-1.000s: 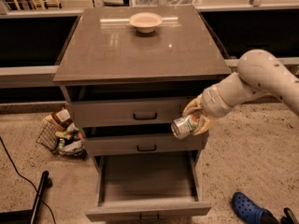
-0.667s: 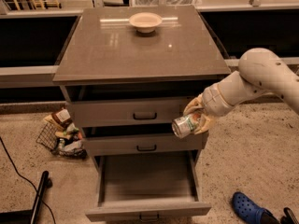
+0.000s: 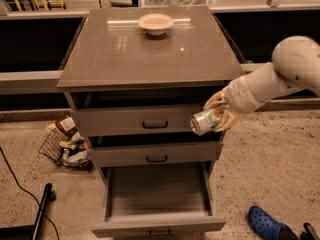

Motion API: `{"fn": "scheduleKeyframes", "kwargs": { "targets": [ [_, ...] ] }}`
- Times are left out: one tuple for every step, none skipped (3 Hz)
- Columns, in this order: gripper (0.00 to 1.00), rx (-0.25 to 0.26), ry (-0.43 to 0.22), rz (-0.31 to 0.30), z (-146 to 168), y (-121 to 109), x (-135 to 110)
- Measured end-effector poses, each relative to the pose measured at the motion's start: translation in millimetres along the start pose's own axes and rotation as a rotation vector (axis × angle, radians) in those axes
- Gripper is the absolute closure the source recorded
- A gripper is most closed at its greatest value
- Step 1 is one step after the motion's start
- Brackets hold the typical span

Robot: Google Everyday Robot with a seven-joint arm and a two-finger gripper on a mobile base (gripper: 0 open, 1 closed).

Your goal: Pick 7up can from bottom drawer and place on counter

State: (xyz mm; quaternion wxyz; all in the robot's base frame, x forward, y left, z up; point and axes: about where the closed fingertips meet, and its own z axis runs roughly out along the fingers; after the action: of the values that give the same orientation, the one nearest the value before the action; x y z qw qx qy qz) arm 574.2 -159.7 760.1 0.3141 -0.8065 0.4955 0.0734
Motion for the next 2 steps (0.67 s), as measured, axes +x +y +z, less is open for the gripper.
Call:
{"fn": "scheduleKeyframes", "kwargs": {
  "targets": [
    [1.0,0.076,0.044,-0.03,-58,-33,-1],
    [1.0,0.137,0.041,-0.009,-91,-67,2]
  ]
}}
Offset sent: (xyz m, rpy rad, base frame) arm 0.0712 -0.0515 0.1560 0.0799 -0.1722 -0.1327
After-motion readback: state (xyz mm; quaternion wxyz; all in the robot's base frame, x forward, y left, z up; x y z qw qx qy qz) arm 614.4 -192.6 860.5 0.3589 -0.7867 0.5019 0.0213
